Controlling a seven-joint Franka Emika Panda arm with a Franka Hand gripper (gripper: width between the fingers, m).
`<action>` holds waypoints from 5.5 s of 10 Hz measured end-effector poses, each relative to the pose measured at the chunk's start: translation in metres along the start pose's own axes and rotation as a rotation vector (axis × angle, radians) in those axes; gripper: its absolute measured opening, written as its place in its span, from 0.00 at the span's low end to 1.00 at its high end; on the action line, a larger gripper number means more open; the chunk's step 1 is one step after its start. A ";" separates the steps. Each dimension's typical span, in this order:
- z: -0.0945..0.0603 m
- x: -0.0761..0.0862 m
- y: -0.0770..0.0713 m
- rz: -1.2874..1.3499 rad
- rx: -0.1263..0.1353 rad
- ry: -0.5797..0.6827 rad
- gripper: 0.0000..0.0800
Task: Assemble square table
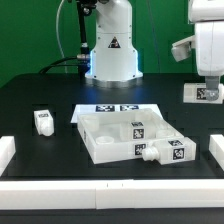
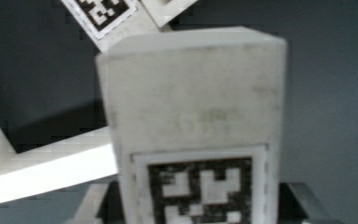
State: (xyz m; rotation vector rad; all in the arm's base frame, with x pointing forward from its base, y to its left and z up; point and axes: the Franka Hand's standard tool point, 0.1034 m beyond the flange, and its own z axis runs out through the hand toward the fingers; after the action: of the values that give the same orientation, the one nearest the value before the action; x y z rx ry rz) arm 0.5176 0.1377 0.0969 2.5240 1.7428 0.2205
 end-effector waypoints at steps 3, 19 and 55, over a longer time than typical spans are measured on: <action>-0.005 0.000 -0.032 -0.128 0.007 -0.006 0.36; 0.046 0.003 -0.141 -0.187 0.101 0.005 0.36; 0.041 -0.033 0.039 -0.303 0.131 -0.117 0.81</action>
Offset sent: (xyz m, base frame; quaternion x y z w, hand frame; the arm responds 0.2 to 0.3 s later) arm -0.0701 0.0296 0.0264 -0.0222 0.0202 -0.0522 0.9982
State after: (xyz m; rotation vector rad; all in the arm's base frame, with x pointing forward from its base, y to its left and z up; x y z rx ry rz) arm 0.5487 0.0942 0.0587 2.2565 2.1181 -0.0589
